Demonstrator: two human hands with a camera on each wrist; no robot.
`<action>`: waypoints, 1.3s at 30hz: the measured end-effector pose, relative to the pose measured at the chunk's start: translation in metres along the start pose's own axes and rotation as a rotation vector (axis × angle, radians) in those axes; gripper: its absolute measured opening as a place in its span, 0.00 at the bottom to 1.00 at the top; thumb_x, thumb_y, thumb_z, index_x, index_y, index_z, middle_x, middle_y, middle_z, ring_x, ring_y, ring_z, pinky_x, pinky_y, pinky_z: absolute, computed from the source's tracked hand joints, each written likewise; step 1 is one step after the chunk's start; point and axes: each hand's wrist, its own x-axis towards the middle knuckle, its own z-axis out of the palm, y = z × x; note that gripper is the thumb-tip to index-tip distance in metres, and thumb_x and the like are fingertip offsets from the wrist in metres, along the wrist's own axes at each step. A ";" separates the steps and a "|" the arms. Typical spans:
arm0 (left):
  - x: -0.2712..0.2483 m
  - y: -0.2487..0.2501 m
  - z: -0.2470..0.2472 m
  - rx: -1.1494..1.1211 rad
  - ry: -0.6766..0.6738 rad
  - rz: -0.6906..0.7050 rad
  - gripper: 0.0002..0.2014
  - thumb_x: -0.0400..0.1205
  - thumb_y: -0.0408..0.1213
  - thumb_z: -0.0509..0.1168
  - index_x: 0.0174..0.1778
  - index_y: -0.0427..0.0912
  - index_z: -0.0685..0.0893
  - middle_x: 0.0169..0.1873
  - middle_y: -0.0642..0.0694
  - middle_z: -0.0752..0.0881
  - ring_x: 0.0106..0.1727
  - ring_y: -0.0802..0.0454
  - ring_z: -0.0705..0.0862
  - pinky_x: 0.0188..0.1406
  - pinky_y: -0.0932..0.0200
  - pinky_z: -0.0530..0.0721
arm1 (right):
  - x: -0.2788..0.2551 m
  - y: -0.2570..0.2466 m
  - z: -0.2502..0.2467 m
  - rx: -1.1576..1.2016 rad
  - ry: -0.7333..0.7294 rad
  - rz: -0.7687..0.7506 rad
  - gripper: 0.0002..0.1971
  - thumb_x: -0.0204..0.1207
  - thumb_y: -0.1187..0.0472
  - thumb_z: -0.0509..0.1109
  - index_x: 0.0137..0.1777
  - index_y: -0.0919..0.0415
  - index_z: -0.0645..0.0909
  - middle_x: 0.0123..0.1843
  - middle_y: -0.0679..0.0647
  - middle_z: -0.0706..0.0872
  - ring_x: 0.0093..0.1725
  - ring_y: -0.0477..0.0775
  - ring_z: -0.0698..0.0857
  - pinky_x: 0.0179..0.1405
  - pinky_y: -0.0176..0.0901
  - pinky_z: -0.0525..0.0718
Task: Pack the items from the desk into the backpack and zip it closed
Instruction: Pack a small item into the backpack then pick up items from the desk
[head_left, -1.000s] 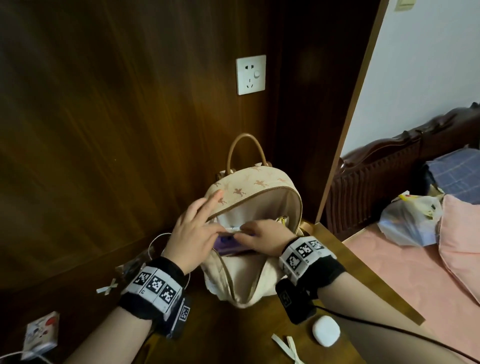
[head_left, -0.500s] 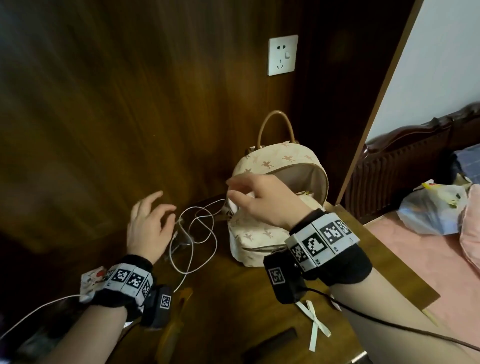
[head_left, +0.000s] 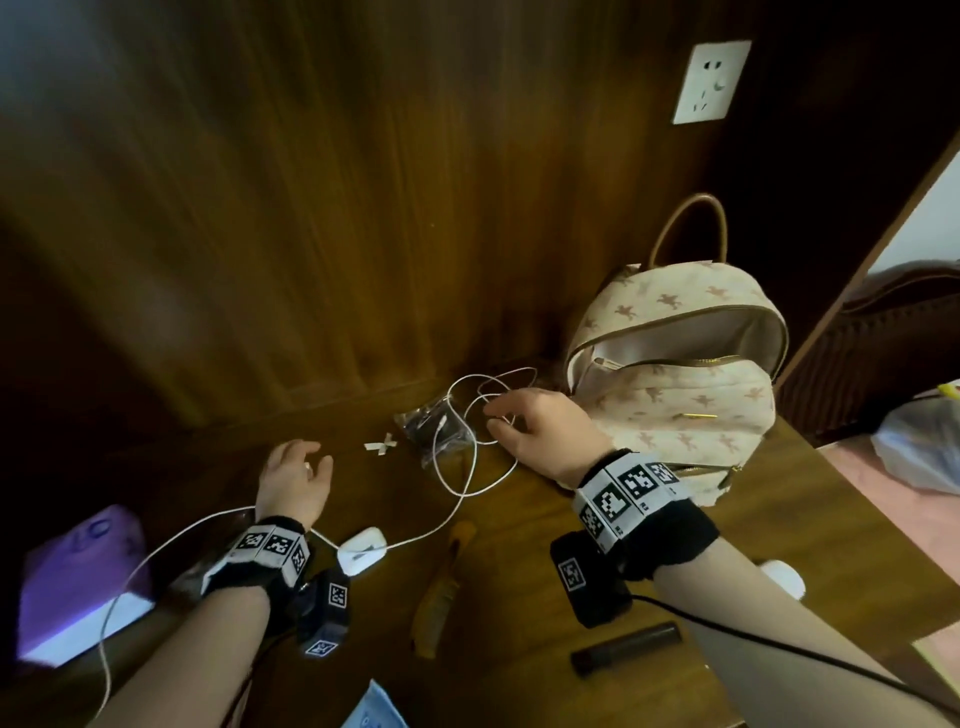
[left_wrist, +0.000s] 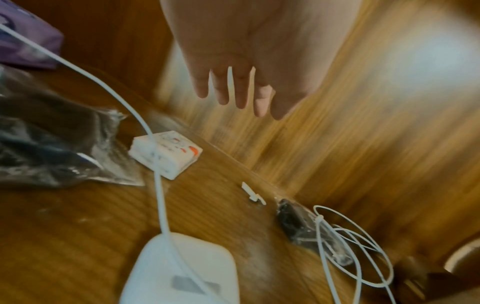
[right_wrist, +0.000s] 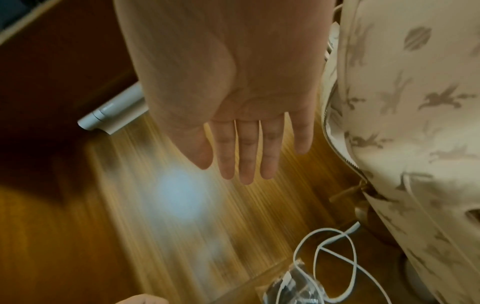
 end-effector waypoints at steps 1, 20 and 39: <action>0.003 -0.005 0.000 -0.032 -0.012 -0.022 0.17 0.84 0.41 0.60 0.67 0.41 0.77 0.72 0.41 0.70 0.69 0.40 0.73 0.65 0.45 0.74 | 0.003 -0.002 0.006 0.008 -0.009 0.014 0.15 0.80 0.54 0.64 0.63 0.56 0.82 0.61 0.51 0.86 0.57 0.49 0.84 0.54 0.40 0.81; 0.054 -0.065 0.027 0.164 -0.206 -0.169 0.41 0.76 0.46 0.71 0.79 0.40 0.56 0.74 0.36 0.70 0.70 0.34 0.73 0.62 0.41 0.77 | 0.047 -0.017 0.095 0.057 -0.238 0.144 0.13 0.80 0.53 0.62 0.60 0.53 0.83 0.56 0.50 0.88 0.55 0.51 0.85 0.55 0.47 0.84; -0.009 0.091 -0.023 -0.348 -0.258 0.609 0.23 0.72 0.32 0.75 0.58 0.55 0.77 0.53 0.56 0.85 0.49 0.64 0.86 0.45 0.61 0.88 | 0.047 -0.018 0.035 0.082 0.022 -0.040 0.22 0.76 0.57 0.68 0.70 0.59 0.75 0.60 0.56 0.84 0.55 0.54 0.85 0.57 0.52 0.83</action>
